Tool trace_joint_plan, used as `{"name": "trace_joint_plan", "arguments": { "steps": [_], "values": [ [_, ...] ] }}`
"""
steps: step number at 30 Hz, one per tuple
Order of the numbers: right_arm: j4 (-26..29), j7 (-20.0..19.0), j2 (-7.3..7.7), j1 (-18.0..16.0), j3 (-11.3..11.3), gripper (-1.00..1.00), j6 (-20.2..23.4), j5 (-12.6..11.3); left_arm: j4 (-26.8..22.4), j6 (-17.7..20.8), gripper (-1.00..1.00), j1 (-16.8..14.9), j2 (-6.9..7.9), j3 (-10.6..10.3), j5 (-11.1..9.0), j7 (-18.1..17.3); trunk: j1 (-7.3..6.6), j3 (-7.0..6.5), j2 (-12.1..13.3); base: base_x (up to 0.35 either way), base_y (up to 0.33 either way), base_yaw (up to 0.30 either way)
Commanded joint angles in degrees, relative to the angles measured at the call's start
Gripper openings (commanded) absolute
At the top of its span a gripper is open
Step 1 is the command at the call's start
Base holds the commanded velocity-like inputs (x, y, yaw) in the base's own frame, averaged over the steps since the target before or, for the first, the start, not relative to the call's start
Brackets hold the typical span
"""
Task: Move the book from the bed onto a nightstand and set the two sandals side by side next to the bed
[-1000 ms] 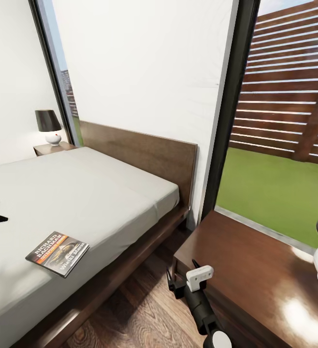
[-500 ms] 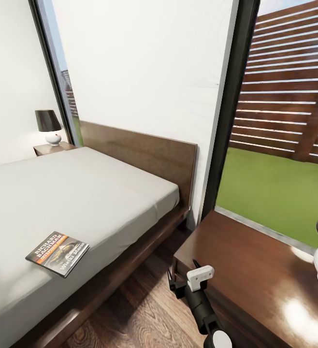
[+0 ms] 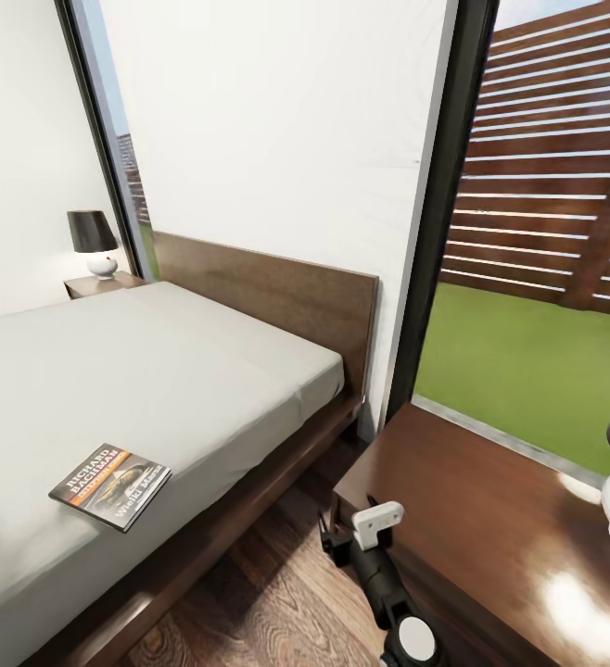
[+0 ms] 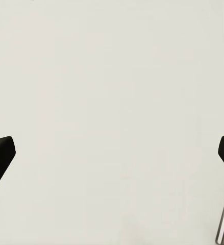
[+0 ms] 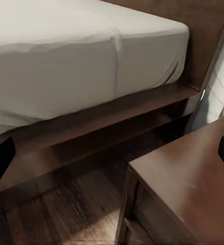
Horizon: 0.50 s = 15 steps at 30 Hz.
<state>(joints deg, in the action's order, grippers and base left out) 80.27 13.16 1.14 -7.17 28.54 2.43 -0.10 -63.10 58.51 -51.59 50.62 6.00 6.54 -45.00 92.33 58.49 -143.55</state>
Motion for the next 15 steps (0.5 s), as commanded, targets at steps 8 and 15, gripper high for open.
{"name": "trace_joint_plan", "arguments": {
  "steps": [8,15],
  "values": [
    [0.22,0.52,-0.33,-1.02,0.29,1.00,6.39,1.64,-0.15,0.27,1.00,-0.07,0.00,0.07,0.59,-0.61,-0.01,0.06,-0.02,0.000,0.000,0.000],
    [0.24,0.60,-1.14,-1.22,0.57,1.00,7.97,1.91,-0.19,0.18,1.00,-0.02,-0.04,-0.02,0.68,-0.58,-0.01,0.06,-0.02,0.000,0.000,0.000]
  ]
}}
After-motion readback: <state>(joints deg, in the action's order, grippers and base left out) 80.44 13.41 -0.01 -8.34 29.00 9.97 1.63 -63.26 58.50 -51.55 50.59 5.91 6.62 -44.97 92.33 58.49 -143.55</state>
